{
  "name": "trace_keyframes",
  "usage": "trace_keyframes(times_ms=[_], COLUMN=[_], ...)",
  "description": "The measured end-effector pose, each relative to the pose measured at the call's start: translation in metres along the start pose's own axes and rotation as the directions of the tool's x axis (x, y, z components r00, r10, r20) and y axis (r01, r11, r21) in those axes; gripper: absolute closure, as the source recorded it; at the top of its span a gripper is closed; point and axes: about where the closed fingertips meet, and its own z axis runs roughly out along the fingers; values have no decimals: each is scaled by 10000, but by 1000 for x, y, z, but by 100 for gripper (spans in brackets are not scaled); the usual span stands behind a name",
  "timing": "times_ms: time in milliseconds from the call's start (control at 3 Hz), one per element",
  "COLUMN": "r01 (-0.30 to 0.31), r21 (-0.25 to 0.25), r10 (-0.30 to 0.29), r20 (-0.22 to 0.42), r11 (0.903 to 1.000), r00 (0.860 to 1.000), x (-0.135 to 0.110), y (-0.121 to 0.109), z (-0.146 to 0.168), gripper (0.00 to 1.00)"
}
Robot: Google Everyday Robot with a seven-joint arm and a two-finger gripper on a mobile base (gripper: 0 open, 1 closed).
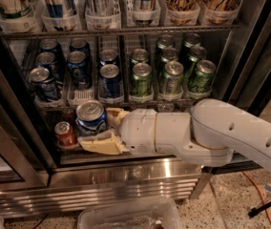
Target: Pick pepsi can from middle shelf of fridge
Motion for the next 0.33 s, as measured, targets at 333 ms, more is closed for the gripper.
trace_keyframes(times_ms=[333], r01=[56], r21=[39], r10=[-55], r20=[-44], r11=[10000], r00=[10000], x=[-1], y=[1], z=[-1], gripper=[100])
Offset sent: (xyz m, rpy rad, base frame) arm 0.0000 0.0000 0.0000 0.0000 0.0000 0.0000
